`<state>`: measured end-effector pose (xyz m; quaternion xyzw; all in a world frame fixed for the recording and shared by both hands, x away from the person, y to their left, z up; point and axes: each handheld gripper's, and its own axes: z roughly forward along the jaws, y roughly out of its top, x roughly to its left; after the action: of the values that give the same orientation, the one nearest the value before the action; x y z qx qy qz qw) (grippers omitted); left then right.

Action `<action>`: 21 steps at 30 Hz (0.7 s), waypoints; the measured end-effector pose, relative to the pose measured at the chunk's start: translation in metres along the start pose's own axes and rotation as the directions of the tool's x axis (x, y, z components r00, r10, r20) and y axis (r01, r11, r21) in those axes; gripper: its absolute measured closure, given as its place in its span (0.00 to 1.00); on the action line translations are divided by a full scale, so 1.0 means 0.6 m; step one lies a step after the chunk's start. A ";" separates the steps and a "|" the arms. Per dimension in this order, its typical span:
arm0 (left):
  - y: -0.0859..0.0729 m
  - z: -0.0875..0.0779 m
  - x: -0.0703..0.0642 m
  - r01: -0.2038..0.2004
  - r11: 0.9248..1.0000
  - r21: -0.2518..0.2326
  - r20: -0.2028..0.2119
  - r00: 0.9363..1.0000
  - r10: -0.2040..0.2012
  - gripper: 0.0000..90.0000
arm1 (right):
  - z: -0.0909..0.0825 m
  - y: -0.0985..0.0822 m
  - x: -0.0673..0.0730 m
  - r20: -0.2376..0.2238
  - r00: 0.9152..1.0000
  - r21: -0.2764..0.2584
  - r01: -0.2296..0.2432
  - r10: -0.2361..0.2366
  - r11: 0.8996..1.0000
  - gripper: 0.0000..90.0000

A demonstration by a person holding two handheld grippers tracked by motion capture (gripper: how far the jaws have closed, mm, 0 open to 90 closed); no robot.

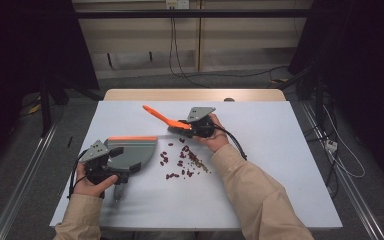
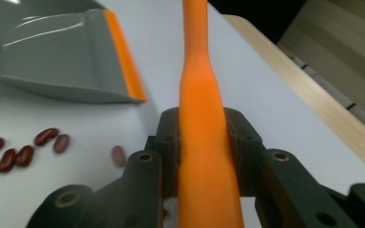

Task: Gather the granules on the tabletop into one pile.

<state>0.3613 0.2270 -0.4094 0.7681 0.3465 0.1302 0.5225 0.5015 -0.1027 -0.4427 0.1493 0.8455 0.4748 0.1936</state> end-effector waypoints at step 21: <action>-0.005 -0.008 0.006 0.009 1.000 0.001 -0.019 1.000 -0.009 0.06 | -0.038 -0.002 0.071 -0.205 0.978 0.046 0.049 -0.039 0.998 0.76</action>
<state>0.3599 0.2333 -0.4104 0.7655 0.3547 0.1349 0.5196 0.4530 -0.1015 -0.4412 0.0860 0.8757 0.4616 0.1126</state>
